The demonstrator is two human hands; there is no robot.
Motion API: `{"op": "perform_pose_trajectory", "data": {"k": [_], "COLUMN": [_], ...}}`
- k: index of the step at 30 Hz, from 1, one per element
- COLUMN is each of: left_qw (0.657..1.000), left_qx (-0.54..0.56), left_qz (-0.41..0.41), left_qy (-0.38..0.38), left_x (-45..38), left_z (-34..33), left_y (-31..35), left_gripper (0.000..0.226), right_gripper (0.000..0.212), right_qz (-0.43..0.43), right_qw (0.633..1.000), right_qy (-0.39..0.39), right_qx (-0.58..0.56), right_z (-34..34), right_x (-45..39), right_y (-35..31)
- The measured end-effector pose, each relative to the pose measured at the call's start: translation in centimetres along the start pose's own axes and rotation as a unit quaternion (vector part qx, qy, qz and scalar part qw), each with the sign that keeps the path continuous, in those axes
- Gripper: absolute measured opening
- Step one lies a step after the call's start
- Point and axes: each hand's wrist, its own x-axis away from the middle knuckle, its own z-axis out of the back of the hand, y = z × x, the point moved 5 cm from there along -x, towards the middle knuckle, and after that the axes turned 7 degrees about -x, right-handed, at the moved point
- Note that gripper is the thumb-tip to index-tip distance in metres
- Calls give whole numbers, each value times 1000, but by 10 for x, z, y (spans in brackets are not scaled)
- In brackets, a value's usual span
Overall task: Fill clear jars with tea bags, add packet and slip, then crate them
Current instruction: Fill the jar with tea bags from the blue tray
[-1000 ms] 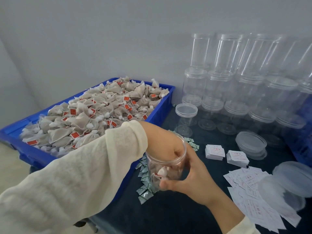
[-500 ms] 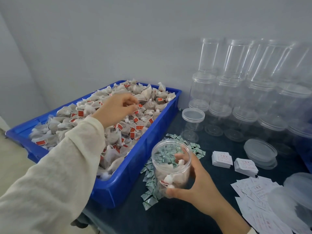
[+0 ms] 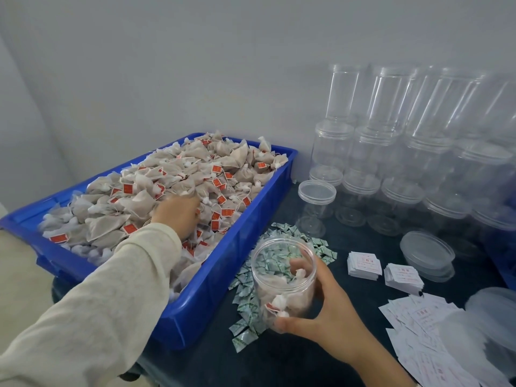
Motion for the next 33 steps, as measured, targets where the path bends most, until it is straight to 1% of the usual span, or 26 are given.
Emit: {"op": "perform_pose_trajectory", "data": {"k": [3,7,10,12,15,19,22,25,28,30,31,33], "left_qw": [996,990,986,984,977,976,977,977,983,990,995,993], "left_qx": [-91,-143,-163,-169,-201,-210,-206,-211,-180,-130,-83,65], "left_qz": [-8,-1,-4,-2,6,25,38,32,22,10,2,-6], "left_qy": [-17,-12,-26,-52,-63,-57,-33,-11,13,45,63,93], "left_x": [-1,0,5,7,11,14,14,15,16,16,16,16], "left_z": [0,-1,-1,-2,-2,3,8,13,15,18,19,24], "left_y": [6,8,10,12,16,16,15,12,10,11,11,13], "left_gripper": [25,22,24,33,28,24,18,18,16,17,18,19], "right_gripper": [103,100,101,101,101,101,102,99,104,104,104,105], "right_qz": [0,3,5,5,1,-2,-3,-2,0,-1,-1,-3], "right_qw": [1000,1000,1000,1000,1000,1000,1000,1000,1000,1000,1000,1000], "right_qy": [2,7,11,11,7,4,7,9,10,8,7,5], "right_qx": [5,9,6,5,2,1,5,7,9,9,8,8], "right_z": [1,3,4,4,3,2,3,6,7,6,5,4], "right_x": [0,2,2,3,4,4,5,6,6,5,4,4], "right_y": [1,2,4,4,6,6,6,6,7,8,8,9]}}
